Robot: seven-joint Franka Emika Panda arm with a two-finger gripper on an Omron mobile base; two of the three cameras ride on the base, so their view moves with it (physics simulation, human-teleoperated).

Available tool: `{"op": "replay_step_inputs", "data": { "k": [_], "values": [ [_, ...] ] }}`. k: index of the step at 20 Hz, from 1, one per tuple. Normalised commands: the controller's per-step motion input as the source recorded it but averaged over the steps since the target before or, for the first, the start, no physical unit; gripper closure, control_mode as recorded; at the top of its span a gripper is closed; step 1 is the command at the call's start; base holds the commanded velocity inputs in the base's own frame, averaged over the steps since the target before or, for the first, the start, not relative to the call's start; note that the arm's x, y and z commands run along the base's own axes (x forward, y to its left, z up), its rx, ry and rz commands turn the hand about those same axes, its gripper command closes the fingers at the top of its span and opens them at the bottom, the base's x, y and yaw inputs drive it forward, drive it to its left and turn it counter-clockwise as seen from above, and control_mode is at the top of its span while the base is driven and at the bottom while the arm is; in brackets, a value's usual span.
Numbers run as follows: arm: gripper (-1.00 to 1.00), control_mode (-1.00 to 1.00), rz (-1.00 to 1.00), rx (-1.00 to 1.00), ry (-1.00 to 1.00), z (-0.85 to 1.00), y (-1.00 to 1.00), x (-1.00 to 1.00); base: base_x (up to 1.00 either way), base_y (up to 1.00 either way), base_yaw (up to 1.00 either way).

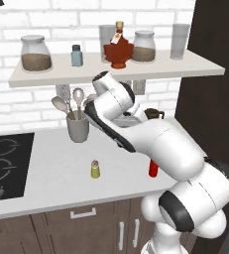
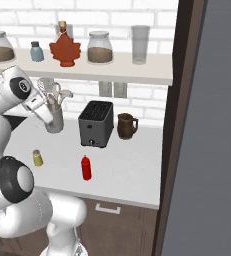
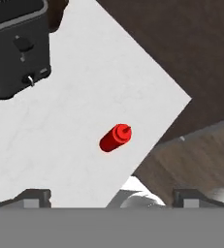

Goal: Put the shaker and condiment bottle from the counter next to their counterparts in the cabinet.

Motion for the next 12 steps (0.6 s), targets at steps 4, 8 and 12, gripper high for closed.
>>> {"op": "replay_step_inputs", "data": {
  "k": [4,8,12],
  "values": [
    [-1.0,-1.0,-0.67,-0.23,-0.55,-0.74,0.37,0.0,0.0,0.0,0.0],
    [-1.0,-1.0,-0.49,-0.34,-0.62,-0.69,0.58,-0.12,0.0,0.0,0.0],
    [-1.0,-1.0,-0.29,-0.24,-0.4,-0.1,0.66,-0.09,0.0,0.0,0.0]
  ]
}}
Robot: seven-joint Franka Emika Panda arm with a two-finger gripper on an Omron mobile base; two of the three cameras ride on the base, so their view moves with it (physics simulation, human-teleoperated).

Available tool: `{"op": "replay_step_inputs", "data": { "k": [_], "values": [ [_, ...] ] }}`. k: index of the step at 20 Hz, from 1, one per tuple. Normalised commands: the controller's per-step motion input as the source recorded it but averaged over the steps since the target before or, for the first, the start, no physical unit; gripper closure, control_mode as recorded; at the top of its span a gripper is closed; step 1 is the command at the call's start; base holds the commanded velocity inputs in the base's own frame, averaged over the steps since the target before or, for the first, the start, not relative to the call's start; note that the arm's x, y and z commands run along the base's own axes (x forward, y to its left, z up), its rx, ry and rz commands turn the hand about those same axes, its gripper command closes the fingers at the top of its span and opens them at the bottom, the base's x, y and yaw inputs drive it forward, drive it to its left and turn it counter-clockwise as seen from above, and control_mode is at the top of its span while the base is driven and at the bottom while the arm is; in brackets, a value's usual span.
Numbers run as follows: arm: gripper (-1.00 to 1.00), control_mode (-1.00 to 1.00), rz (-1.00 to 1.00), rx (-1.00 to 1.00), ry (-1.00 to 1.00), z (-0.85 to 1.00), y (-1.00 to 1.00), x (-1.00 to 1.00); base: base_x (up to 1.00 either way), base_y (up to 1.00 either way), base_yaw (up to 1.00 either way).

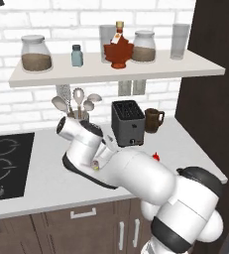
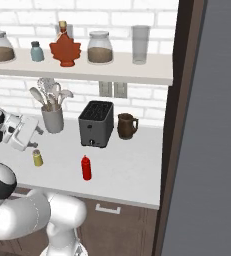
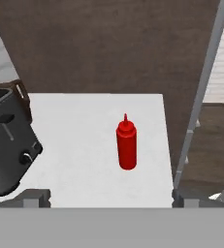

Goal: Put the shaker and condiment bottle from the counter next to their counterparts in the cabinet.

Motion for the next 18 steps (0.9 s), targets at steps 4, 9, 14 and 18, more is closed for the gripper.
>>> {"op": "replay_step_inputs", "data": {
  "k": [4,9,14,18],
  "values": [
    [-1.0,-1.0,0.0,-0.02,-0.02,0.0,0.11,-0.04,0.0,0.0,0.0],
    [-1.0,-1.0,0.0,0.0,-0.03,0.0,0.31,-0.01,0.0,0.0,0.0],
    [-1.0,-1.0,0.0,0.11,0.0,-0.07,0.51,0.0,0.0,0.0,0.0],
    [-1.0,-1.0,0.0,0.25,0.0,-0.19,0.29,0.0,0.0,0.0,0.0]
  ]
}}
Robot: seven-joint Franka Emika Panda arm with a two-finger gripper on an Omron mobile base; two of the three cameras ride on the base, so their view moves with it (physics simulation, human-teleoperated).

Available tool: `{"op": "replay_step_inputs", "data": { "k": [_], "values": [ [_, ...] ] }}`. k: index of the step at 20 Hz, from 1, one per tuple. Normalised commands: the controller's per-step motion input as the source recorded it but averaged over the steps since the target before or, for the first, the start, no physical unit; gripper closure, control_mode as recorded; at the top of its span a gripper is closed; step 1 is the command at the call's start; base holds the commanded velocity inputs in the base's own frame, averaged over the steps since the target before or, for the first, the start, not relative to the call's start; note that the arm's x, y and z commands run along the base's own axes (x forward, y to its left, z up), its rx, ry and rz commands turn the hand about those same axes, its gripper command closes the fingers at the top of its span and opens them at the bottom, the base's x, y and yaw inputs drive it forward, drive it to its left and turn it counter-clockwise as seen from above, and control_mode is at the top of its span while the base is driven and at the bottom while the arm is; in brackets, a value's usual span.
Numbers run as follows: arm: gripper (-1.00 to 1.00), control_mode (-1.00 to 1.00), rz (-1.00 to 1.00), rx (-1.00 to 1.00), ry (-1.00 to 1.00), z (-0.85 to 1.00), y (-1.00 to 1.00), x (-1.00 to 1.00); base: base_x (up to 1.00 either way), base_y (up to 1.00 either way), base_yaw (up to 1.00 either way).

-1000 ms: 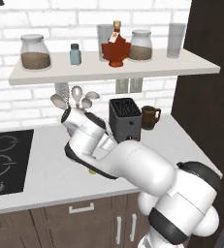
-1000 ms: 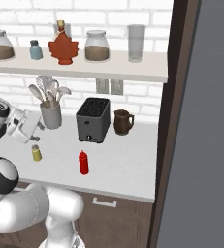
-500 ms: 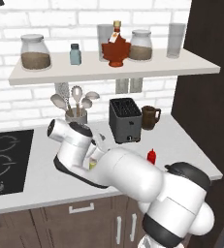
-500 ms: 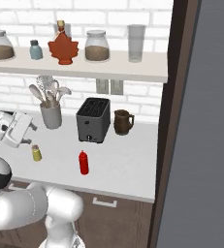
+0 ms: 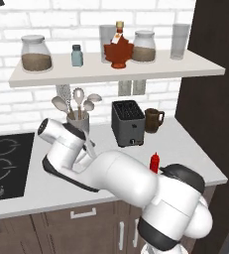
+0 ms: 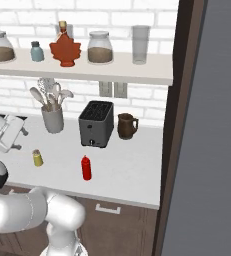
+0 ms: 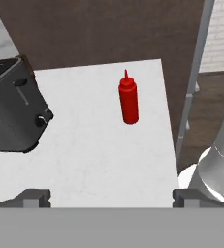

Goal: Put the shaker and condiment bottle from the counter next to their counterparts in the cabinet.

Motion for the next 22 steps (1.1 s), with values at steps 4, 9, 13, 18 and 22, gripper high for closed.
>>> {"op": "replay_step_inputs", "data": {
  "k": [4,9,13,18,22],
  "values": [
    [-1.0,-1.0,0.0,0.04,0.01,-0.02,0.0,0.0,0.0,0.0,0.0],
    [-1.0,-1.0,0.0,-0.14,0.01,-0.39,-0.03,0.0,0.0,0.0,0.0],
    [-1.0,-1.0,0.0,-0.33,0.04,-0.67,-0.06,0.0,0.0,0.0,0.0],
    [-1.0,-1.0,0.0,-0.01,0.0,-0.01,0.0,0.0,0.0,0.0,0.0],
    [-1.0,-1.0,0.0,0.0,0.0,-0.01,0.0,0.0,0.0,0.0,0.0]
  ]
}}
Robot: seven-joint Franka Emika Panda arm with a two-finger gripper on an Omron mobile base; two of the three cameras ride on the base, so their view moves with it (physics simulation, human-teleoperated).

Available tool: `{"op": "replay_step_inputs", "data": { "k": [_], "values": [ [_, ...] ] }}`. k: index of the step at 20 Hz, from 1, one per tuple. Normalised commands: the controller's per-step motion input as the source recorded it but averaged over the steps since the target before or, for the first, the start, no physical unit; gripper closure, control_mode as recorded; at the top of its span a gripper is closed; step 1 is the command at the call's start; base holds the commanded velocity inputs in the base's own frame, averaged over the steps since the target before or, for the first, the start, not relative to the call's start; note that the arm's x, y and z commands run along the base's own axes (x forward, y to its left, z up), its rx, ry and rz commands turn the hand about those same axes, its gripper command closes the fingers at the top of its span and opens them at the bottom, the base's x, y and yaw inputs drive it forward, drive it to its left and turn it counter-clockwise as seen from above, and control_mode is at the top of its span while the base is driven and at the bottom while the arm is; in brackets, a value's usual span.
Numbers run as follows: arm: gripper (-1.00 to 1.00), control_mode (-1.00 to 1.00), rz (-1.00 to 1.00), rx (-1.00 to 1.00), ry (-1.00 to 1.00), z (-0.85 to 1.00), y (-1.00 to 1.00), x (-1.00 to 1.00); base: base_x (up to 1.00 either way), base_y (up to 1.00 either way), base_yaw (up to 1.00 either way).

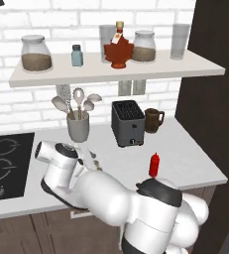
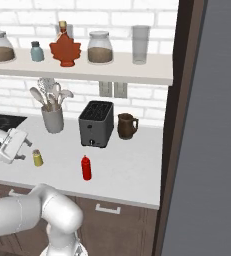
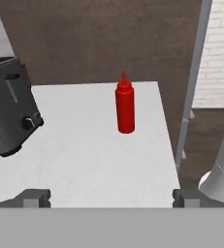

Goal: Put the shaker and condiment bottle from the counter next to their counterparts in the cabinet.

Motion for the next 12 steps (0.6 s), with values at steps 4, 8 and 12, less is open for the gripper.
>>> {"op": "replay_step_inputs", "data": {
  "k": [4,8,12],
  "values": [
    [-1.0,-1.0,0.01,0.0,0.0,-0.14,-0.1,0.0,0.0,0.0,0.0],
    [-1.0,-1.0,0.0,0.0,0.0,-0.04,-0.12,0.09,0.0,0.0,0.0],
    [-1.0,-1.0,0.0,0.0,0.0,-0.02,-0.03,0.3,0.0,0.0,0.0]
  ]
}}
